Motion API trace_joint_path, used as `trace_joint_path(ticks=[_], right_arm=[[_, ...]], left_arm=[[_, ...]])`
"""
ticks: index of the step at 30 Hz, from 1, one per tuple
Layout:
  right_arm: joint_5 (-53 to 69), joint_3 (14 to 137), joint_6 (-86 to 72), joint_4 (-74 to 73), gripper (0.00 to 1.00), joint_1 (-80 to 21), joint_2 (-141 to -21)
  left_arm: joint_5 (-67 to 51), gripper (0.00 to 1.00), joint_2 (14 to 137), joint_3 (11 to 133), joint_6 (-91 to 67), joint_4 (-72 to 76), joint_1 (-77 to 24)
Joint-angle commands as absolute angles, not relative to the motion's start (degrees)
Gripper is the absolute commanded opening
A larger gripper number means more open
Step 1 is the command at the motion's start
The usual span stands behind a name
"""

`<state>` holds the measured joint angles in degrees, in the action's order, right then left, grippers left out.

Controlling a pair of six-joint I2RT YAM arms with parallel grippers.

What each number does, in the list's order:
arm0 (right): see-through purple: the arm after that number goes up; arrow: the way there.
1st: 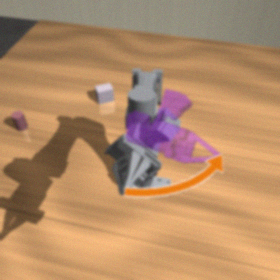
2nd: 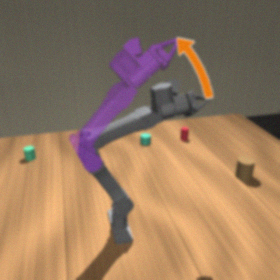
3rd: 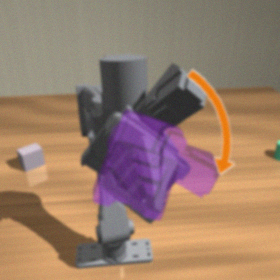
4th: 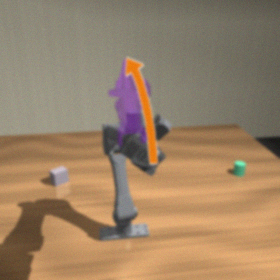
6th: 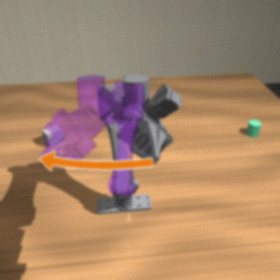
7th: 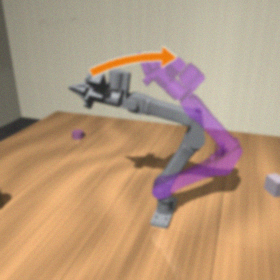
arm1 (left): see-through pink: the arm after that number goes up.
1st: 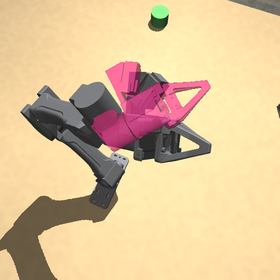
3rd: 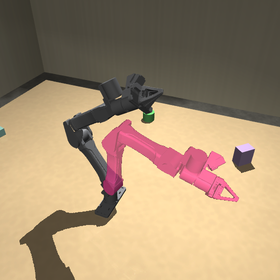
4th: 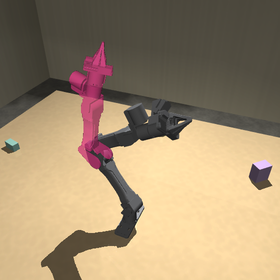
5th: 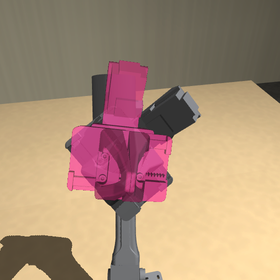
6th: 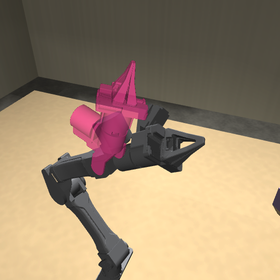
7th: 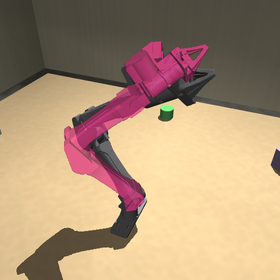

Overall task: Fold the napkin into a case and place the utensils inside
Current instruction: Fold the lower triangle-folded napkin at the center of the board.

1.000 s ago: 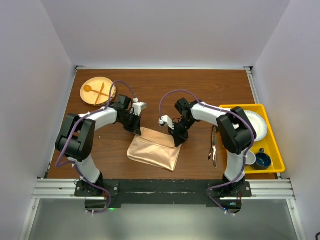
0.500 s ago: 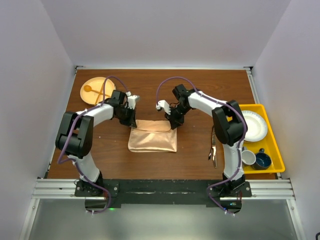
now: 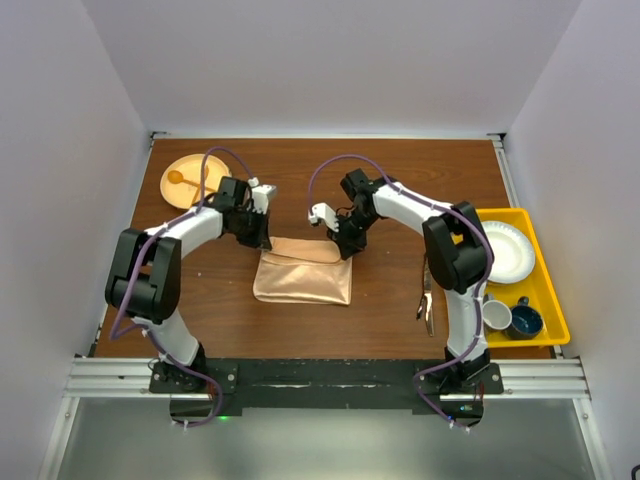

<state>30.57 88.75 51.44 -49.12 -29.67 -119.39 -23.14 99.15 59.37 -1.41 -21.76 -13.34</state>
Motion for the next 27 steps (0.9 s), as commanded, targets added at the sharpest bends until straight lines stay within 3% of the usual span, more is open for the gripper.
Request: trace_joint_path(ticks=[1, 12, 20, 25, 27], right_arm=[[30.76, 87.72, 51.15, -51.94, 0.00, -30.94, -114.70], [34.10, 89.30, 45.79, -53.79, 0.00, -31.81, -113.29], [32.70, 82.90, 42.11, -48.26, 0.00, -34.54, -112.94], [28.48, 79.11, 41.31, -42.28, 0.00, -34.37, -116.19], [27.42, 78.75, 41.66, -40.79, 0.00, -34.01, -116.80]], left_arm=[[-22.33, 0.00, 94.84, 60.56, -0.27, -23.55, -12.39], [-20.48, 0.00, 93.87, 57.66, -0.96, -23.91, -12.39], [-19.07, 0.00, 95.01, 55.55, -2.64, -23.38, -12.31], [-26.44, 0.17, 86.77, 50.37, -0.27, -15.15, -10.73], [-30.13, 0.30, 79.07, 46.17, 3.15, -11.10, -8.97]])
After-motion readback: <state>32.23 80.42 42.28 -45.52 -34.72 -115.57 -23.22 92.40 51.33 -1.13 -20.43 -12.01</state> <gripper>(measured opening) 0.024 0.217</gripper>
